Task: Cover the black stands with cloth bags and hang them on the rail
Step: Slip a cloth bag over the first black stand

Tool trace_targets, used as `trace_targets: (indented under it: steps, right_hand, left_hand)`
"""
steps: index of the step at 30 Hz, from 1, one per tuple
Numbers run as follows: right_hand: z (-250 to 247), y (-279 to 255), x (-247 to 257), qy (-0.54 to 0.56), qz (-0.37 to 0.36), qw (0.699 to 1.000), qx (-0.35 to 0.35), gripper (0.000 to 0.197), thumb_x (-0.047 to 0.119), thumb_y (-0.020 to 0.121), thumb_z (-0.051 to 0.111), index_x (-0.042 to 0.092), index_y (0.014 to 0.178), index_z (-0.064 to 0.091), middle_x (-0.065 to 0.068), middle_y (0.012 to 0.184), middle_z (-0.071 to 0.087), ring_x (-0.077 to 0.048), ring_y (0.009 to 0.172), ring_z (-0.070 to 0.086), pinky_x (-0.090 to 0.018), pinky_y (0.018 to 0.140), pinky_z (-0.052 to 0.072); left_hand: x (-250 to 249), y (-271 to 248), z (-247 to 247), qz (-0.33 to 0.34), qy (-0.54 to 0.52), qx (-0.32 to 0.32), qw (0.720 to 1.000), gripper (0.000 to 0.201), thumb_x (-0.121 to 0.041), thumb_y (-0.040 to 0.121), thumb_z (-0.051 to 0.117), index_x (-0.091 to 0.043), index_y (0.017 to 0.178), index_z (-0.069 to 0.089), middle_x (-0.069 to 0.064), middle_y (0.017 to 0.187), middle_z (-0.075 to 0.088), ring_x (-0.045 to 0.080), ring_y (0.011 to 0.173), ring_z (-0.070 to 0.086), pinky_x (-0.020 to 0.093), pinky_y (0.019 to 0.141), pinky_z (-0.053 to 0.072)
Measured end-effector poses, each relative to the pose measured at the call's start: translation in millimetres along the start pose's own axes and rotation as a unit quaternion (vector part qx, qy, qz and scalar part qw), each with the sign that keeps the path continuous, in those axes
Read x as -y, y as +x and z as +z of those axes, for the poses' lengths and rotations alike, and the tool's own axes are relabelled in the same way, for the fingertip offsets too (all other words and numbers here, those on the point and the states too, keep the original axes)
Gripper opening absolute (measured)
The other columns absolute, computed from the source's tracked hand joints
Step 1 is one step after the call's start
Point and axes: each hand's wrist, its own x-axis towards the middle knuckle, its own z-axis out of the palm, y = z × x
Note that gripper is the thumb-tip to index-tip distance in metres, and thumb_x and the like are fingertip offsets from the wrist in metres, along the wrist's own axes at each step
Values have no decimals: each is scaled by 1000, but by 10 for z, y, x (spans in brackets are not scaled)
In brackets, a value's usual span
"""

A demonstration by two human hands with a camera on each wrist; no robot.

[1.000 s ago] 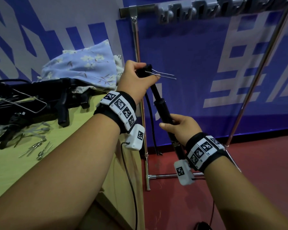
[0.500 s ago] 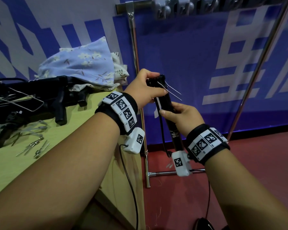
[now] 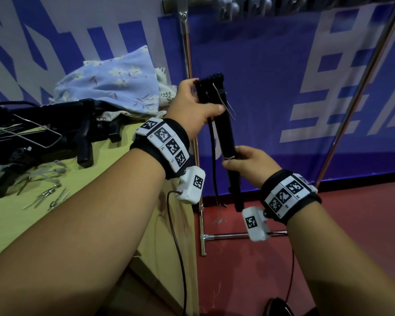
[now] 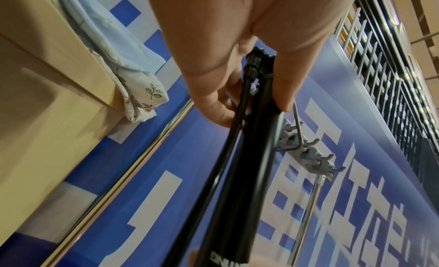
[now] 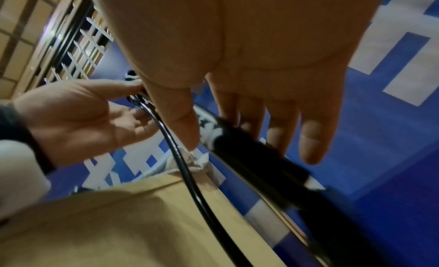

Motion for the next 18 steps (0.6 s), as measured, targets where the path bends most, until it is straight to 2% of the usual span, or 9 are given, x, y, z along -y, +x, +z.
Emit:
trace_targets:
  steps: [2, 4, 5, 8, 11, 13, 15, 17, 18]
  right_hand:
    - [25, -5, -66, -35, 4, 999, 27, 22, 7, 94, 76, 22, 109, 74, -4, 105, 80, -4, 83, 71, -7, 71, 52]
    - [42, -14, -97, -53, -10, 998, 24, 26, 5, 96, 74, 24, 114, 73, 1, 104, 78, 9, 78, 68, -1, 68, 46]
    - [47, -23, -98, -65, -18, 998, 20, 26, 8, 96, 75, 26, 116, 74, 5, 104, 77, 10, 80, 67, -1, 68, 45]
    - [63, -23, -95, -60, -27, 998, 1, 26, 18, 99, 74, 32, 121, 73, 12, 106, 75, 4, 90, 67, -13, 72, 48]
    - [51, -15, -41, -19, -35, 999, -27, 29, 19, 101, 72, 35, 126, 72, 12, 111, 75, -4, 96, 70, -22, 77, 52]
    - [34, -5, 2, 18, -43, 998, -37, 30, 18, 102, 72, 37, 125, 72, 7, 113, 75, -15, 101, 74, -33, 85, 62]
    - [23, -14, 62, 57, -42, 997, -33, 32, 16, 103, 71, 42, 121, 72, 5, 113, 75, -17, 97, 76, -41, 83, 66]
    - [17, -22, 107, 78, -53, 995, -26, 33, 15, 103, 70, 43, 120, 72, 6, 112, 76, -13, 95, 76, -37, 77, 66]
    - [16, -25, 127, 86, -58, 994, -24, 33, 15, 104, 70, 44, 119, 72, 8, 112, 77, -13, 96, 76, -34, 76, 66]
  left_hand:
    - [-21, 7, -8, -2, -14, -24, 1000, 66, -5, 63, 80, -11, 121, 50, 24, 118, 70, 42, 108, 71, 62, 91, 58]
    - [-17, 12, -25, -12, -20, -29, 999, 63, -4, 67, 80, -7, 123, 52, 20, 116, 72, 42, 111, 70, 63, 94, 56]
    - [-8, 18, -34, -16, -27, -28, 999, 60, -2, 72, 80, -5, 126, 53, 16, 114, 73, 40, 112, 70, 62, 96, 56]
    - [13, 30, -34, -27, -8, -18, 999, 36, -5, 86, 75, -7, 118, 60, 14, 111, 74, 38, 110, 71, 59, 97, 56]
    - [42, -4, 8, -72, 110, 9, 991, 35, -27, 70, 75, -19, 103, 66, 11, 103, 77, 31, 100, 75, 48, 91, 62]
    - [78, -35, 44, -98, 213, 39, 971, 36, -23, 63, 67, -19, 98, 67, 7, 91, 76, 28, 92, 75, 43, 83, 62]
    - [109, -82, 62, -144, 274, 86, 947, 38, -14, 63, 62, -12, 101, 69, 10, 80, 74, 31, 78, 73, 46, 78, 62]
    - [136, -112, 58, -199, 314, 143, 917, 30, -8, 69, 60, -7, 97, 69, 6, 62, 67, 24, 60, 65, 41, 67, 57]
    - [142, -122, 51, -215, 335, 162, 903, 20, -6, 76, 61, -7, 94, 69, 5, 60, 66, 22, 59, 66, 39, 67, 56]
